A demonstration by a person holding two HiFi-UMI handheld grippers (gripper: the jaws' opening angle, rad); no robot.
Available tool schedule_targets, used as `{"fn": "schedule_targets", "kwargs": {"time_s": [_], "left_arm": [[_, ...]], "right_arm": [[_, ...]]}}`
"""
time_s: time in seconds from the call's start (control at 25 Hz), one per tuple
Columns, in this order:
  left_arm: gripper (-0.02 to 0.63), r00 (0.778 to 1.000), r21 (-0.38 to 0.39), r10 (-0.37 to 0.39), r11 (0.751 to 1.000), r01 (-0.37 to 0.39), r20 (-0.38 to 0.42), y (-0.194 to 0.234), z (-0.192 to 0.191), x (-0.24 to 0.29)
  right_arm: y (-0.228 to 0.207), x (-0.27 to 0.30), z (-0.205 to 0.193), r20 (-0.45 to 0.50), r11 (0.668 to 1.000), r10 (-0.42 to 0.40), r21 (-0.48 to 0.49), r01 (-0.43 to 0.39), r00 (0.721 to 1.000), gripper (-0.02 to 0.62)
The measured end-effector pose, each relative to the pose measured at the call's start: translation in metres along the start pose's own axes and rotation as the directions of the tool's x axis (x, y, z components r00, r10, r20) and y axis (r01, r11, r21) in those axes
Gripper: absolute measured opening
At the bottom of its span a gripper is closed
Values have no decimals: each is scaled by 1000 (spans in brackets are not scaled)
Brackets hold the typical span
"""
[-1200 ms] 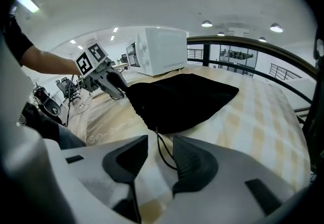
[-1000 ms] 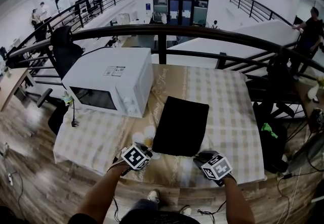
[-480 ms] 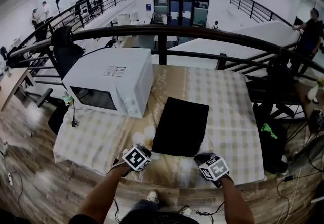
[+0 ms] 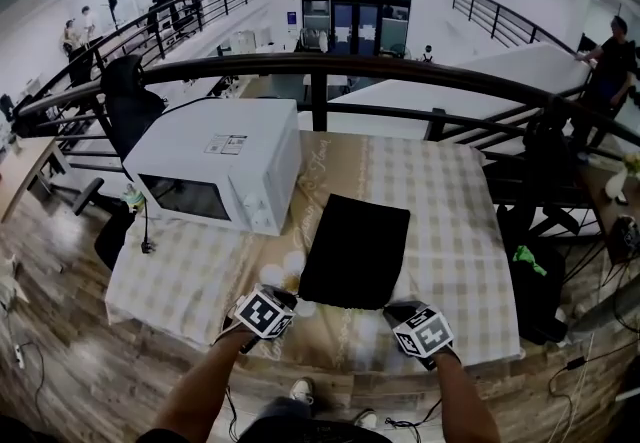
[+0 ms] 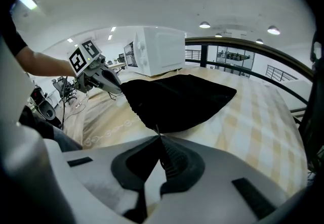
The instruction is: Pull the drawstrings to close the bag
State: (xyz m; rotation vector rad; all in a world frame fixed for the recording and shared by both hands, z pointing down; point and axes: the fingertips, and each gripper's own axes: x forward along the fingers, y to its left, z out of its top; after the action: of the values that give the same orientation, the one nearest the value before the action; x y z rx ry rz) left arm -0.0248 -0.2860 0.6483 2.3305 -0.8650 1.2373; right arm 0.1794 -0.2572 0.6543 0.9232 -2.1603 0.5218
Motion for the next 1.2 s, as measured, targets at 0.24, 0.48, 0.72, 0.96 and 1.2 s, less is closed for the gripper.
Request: {"fn": "schedule_targets", "kwargs": {"time_s": [0.24, 0.48, 0.72, 0.96, 1.2], "left_arm": [[25, 998, -7, 28, 1000, -28, 55, 3, 16, -12], [25, 990, -4, 69, 998, -69, 124, 9, 40, -30], [25, 972, -14, 115, 993, -115, 204, 14, 72, -53], [25, 943, -47, 158, 987, -151, 292, 17, 107, -79], [25, 904, -52, 205, 978, -201, 374, 22, 142, -109]], "right_arm": [[-6, -14, 16, 35, 998, -38, -44, 39, 999, 21], [-15, -32, 40, 80, 993, -89, -74, 95, 993, 21], [-26, -54, 65, 137, 986, -133, -79, 145, 982, 21], [-40, -81, 95, 200, 974, -190, -82, 210, 961, 21], [-51, -110, 132, 278, 958, -246, -76, 276, 929, 21]]}}
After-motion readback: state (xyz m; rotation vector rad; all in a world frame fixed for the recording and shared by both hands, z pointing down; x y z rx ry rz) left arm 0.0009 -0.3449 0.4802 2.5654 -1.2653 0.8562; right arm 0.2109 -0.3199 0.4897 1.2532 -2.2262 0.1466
